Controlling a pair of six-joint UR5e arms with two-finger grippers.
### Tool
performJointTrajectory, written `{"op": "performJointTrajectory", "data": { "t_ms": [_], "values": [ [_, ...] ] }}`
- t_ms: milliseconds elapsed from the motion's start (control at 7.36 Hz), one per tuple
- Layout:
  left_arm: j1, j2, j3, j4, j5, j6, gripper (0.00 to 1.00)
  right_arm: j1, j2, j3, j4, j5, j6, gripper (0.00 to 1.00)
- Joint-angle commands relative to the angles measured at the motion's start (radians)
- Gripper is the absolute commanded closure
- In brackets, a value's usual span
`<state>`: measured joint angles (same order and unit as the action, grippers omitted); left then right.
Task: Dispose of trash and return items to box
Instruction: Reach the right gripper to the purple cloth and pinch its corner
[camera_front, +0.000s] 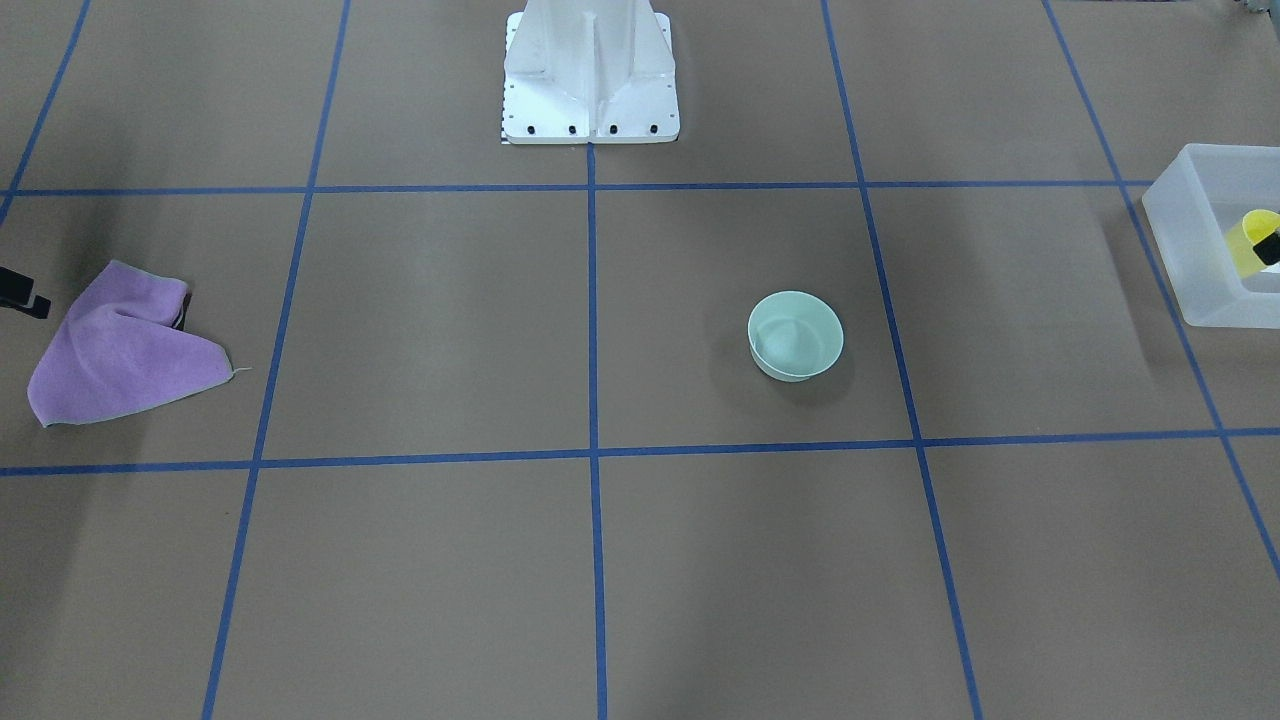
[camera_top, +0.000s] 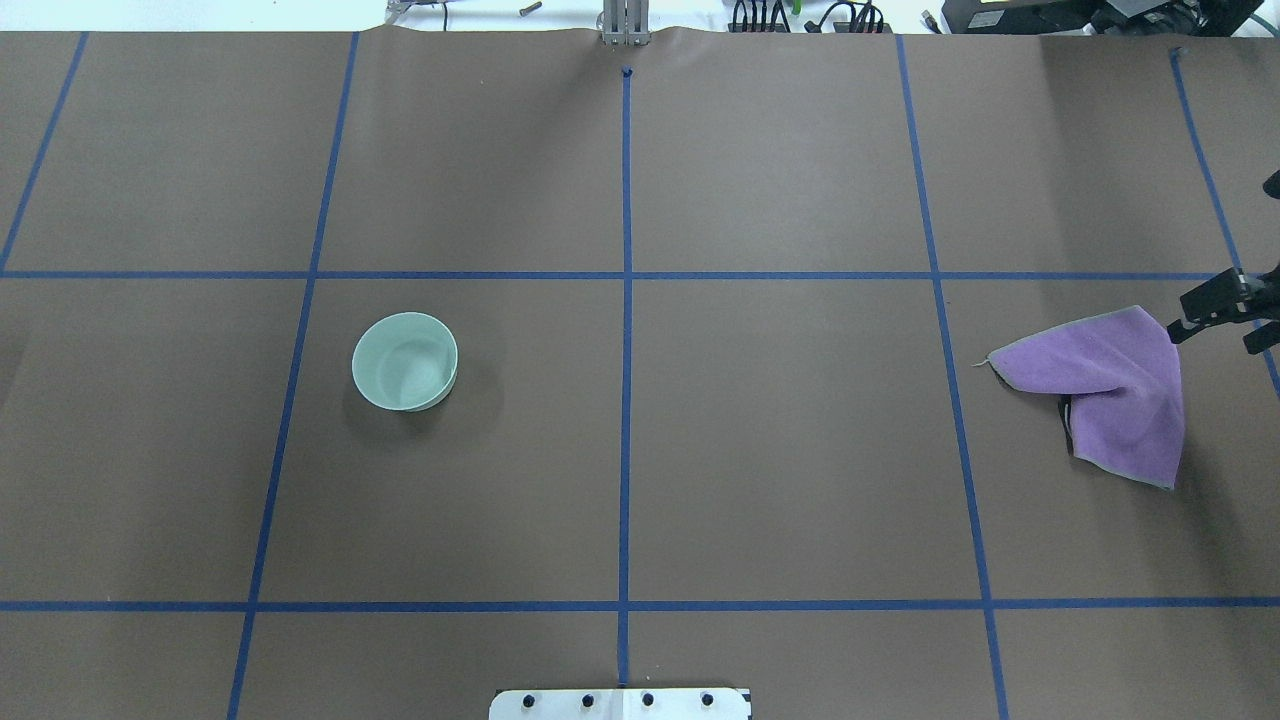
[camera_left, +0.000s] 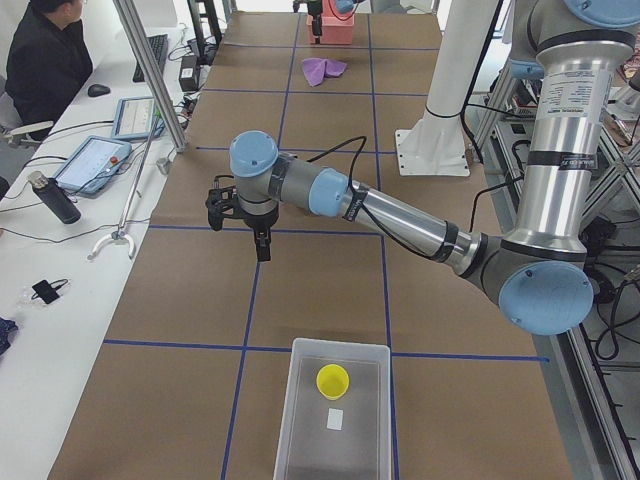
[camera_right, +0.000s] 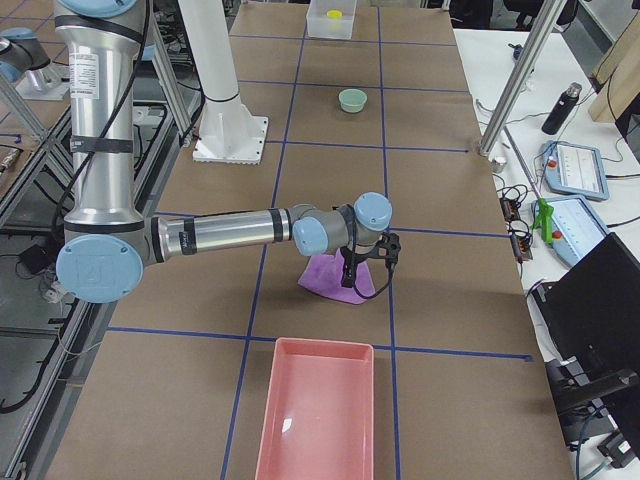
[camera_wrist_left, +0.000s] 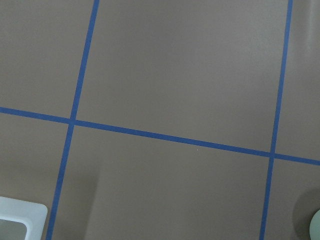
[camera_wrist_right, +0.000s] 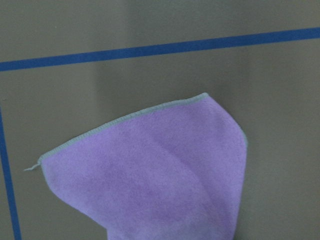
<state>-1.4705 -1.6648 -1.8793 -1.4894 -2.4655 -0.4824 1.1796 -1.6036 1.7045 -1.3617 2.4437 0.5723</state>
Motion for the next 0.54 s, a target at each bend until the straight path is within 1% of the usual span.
{"op": "performJointTrajectory", "data": {
  "t_ms": [0, 272, 407],
  "values": [
    [0.030, -0.004, 0.002, -0.032, 0.000, -0.062, 0.03, -0.093, 0.007, -0.020, 0.065, -0.032, 0.072, 0.00],
    [0.064, -0.006, 0.003, -0.077, 0.000, -0.119, 0.03, -0.162, 0.007, -0.031, 0.064, -0.122, 0.074, 0.00],
    [0.067, -0.006, 0.005, -0.087, 0.002, -0.127, 0.03, -0.173, 0.028, -0.063, 0.064, -0.126, 0.072, 0.00]
  ]
}}
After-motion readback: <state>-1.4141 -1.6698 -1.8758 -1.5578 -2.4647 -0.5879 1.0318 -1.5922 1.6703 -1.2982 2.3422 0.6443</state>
